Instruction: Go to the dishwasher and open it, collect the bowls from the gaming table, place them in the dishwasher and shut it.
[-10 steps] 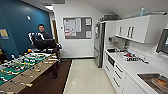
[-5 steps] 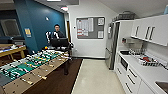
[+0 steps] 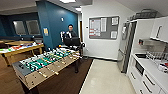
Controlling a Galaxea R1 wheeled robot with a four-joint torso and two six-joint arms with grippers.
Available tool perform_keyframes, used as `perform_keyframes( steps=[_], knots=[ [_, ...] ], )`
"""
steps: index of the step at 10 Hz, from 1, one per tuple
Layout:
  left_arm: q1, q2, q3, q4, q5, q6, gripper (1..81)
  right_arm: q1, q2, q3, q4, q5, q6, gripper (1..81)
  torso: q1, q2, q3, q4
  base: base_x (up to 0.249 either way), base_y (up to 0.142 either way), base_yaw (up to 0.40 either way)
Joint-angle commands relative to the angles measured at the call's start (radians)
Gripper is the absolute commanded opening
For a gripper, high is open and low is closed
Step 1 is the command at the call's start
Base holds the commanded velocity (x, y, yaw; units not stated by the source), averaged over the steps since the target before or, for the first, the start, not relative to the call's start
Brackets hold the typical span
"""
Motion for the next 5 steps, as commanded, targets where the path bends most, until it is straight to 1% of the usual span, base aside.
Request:
perform_keyframes(
  steps=[1,5],
  knots=[
    [-0.055,0.006,-0.035,0.012,0.046,0.002,81.1,0.063,0.005,0.001,-0.009,-0.041,-0.004,81.1,0.0,0.0,0.0,0.0,0.0,0.0,0.356],
    [-0.055,0.006,-0.037,0.012,0.046,0.004,81.1,0.064,0.003,0.001,-0.009,-0.041,-0.004,81.1,0.0,0.0,0.0,0.0,0.0,0.0,0.356]
  ],
)
